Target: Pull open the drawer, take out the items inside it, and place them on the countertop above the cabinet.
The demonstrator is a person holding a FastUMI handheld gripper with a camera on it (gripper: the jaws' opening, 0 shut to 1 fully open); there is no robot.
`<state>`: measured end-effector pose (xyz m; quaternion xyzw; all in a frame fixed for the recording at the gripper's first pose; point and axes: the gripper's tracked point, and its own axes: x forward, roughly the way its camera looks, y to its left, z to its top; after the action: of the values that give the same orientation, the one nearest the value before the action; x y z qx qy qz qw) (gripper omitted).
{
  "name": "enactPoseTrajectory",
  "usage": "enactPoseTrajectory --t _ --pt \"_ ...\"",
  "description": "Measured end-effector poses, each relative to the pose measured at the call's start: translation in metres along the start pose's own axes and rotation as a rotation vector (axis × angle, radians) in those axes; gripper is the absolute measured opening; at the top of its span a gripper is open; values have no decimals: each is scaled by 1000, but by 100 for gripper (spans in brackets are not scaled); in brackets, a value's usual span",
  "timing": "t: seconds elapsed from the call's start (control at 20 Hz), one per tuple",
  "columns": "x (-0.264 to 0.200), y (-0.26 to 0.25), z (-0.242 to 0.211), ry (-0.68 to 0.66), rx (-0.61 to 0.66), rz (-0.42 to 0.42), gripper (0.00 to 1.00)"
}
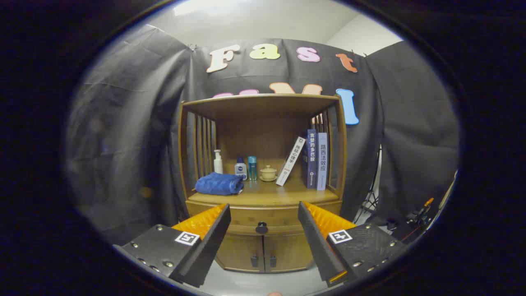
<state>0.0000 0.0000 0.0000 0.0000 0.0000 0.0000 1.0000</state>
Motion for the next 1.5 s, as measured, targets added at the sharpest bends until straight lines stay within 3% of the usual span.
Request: enactPoseTrajectory --t 0.8,1.05,1.5 --pt "11 -4 -23 36 -3 3 98" --pt "16 -7 -11 -13 17 2 98" --pt "61 -11 -45 -6 18 -14 98"
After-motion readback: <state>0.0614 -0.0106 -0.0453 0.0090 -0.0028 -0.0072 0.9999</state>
